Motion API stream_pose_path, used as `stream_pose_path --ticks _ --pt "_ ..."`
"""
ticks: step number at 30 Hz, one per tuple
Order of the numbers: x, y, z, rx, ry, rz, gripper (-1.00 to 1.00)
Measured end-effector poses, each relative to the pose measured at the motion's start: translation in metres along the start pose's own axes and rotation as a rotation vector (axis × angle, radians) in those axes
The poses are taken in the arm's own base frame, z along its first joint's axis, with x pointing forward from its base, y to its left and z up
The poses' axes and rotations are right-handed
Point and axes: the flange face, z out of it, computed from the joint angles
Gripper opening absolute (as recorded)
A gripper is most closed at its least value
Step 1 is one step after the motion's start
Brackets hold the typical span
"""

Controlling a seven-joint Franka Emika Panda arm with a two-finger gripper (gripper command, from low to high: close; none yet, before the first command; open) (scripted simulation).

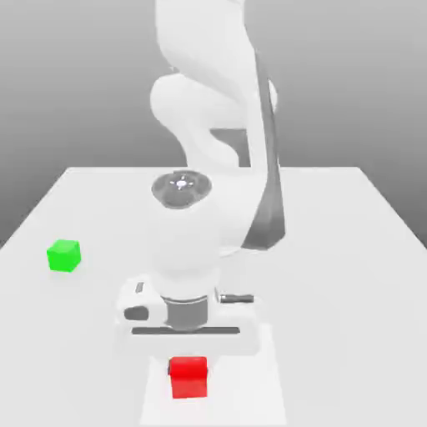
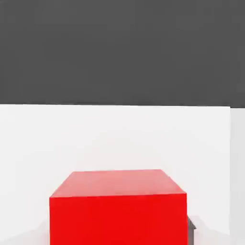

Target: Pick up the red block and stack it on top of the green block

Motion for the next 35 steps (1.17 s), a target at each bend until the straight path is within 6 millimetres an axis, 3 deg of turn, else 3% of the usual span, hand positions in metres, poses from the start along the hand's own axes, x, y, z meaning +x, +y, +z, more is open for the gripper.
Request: stream_pose_path --ticks 2,3,6,9,14,20,23,35 --pt "0.005 0.011 -0.020 -0.003 0.003 0.034 -1.00" --pt "0.016 0.032 -0.025 -0.008 0.009 0.104 -1.00" --pt "0.051 0.124 -0.039 -0.023 0.025 0.384 -1.00" --pt "0.061 0.211 -0.049 -0.034 0.034 0.655 -1.00" --pt "0.040 0.314 -0.059 -0.036 0.034 1.020 -1.00" --pt "-0.025 0.429 -0.061 -0.010 0.010 1.513 -1.00" --pt "-0.038 0.443 -0.050 0.019 -0.018 1.602 -1.00" --pt "-0.040 0.444 0.004 0.020 -0.018 1.613 -1.00"
